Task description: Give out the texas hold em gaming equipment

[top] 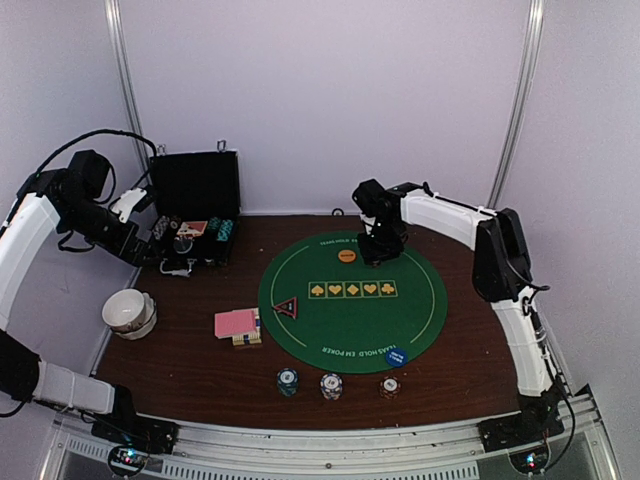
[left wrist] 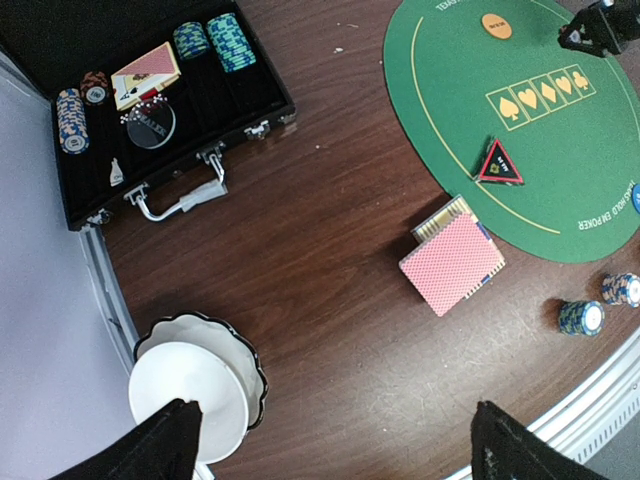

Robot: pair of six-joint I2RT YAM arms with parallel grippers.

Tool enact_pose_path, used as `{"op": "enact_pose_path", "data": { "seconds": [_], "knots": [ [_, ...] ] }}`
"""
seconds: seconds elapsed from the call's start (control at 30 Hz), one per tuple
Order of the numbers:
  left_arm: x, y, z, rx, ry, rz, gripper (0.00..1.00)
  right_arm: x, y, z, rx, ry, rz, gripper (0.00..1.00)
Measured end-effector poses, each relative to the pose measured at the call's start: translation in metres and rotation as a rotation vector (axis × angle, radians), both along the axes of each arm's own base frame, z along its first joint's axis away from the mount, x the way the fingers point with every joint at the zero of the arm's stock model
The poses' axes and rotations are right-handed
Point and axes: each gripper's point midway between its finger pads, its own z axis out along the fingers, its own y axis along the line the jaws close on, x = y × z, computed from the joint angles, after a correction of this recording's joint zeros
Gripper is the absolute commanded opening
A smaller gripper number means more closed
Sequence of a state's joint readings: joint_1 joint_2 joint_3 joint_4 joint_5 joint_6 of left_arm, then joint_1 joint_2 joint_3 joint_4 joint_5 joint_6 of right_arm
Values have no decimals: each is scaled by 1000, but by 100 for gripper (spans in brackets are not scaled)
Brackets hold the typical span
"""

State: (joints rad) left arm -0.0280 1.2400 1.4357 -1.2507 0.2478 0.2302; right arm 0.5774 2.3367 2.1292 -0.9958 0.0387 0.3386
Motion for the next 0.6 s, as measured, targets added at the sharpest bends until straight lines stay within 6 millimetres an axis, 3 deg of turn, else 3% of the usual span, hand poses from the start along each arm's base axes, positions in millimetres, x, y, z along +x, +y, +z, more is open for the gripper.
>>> {"op": "enact_pose_path", "data": {
  "seconds": [0.2,0.47,0.6],
  "knots": [
    [0,0,0,0,0,0,98,19,4,-33,-12,19,-9,9],
    [0,0,0,0,2,-1,98,36,6,-43,2,-6,-22,11],
    [0,0,-1,0,3,-1,98,44,4,-50,4,-13,-32,24]
  ]
}}
